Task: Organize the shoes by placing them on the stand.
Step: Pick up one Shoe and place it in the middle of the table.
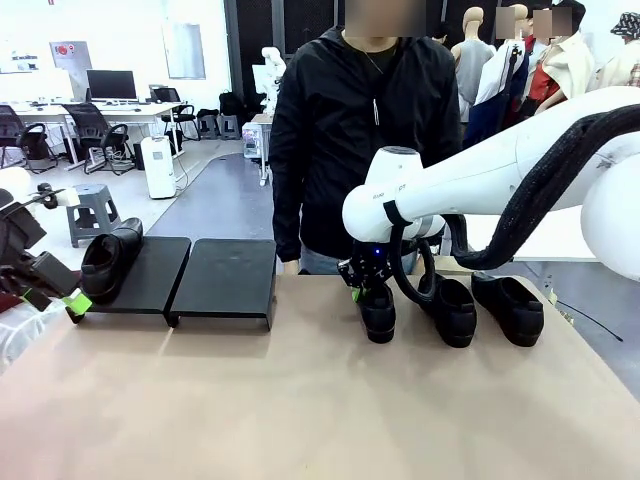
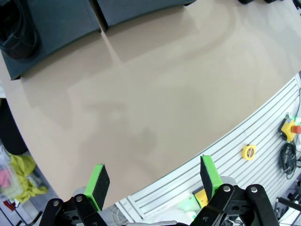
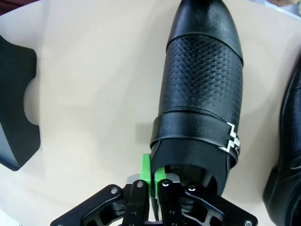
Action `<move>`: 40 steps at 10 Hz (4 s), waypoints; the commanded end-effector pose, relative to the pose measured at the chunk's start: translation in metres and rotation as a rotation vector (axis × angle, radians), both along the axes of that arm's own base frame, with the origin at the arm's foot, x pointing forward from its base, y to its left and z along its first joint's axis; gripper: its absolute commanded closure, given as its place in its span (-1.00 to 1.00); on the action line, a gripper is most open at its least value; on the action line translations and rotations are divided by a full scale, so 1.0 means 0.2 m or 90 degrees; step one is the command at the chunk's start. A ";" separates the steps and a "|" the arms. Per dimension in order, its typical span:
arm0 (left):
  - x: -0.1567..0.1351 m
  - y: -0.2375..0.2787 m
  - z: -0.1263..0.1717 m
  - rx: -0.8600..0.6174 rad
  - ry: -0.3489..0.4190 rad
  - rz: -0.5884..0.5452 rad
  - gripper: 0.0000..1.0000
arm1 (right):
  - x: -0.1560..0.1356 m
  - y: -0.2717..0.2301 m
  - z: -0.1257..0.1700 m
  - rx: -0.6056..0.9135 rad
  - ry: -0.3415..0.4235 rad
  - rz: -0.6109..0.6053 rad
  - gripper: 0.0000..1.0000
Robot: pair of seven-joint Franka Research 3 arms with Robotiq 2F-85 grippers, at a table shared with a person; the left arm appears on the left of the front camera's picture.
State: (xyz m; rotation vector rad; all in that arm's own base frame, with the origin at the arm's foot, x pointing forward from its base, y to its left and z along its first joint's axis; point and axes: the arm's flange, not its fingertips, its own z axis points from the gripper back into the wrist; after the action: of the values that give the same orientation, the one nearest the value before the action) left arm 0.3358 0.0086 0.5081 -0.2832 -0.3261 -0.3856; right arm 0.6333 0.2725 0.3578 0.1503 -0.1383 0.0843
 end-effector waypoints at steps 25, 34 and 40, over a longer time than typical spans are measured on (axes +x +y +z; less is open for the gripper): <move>-0.01 0.00 -0.02 0.002 -0.004 0.007 -1.00 | -1.45 0.58 0.04 0.126 -0.071 0.059 1.00; -0.01 0.00 -0.02 0.002 -0.004 0.007 -1.00 | -1.47 0.52 0.18 0.185 -0.079 0.088 -1.00; -0.01 0.00 -0.02 0.002 -0.004 0.007 -1.00 | -1.85 -0.69 0.84 0.319 -0.035 0.103 -1.00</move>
State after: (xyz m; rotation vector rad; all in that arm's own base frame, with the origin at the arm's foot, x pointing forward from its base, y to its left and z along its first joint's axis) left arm 0.3358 0.0092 0.5082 -0.2829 -0.3268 -0.3837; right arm 0.2818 0.1993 0.5138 0.6174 -0.2339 0.2100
